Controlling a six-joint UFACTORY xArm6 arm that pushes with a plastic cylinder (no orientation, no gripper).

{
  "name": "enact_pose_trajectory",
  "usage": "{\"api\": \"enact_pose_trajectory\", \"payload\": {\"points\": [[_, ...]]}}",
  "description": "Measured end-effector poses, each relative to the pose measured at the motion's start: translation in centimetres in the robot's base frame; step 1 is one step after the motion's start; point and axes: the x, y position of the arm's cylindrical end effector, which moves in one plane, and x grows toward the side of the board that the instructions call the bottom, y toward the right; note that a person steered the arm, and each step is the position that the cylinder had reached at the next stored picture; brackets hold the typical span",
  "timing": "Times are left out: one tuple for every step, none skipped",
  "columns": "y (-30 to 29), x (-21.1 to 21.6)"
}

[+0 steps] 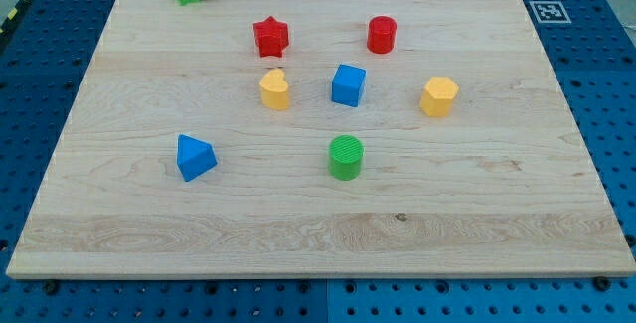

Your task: Slide the green star closer to the top left

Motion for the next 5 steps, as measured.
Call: {"api": "enact_pose_trajectory", "payload": {"points": [[0.0,1.0],[-0.1,1.5],[-0.9,1.5],[-2.0,1.5],[-2.1,1.5]]}}
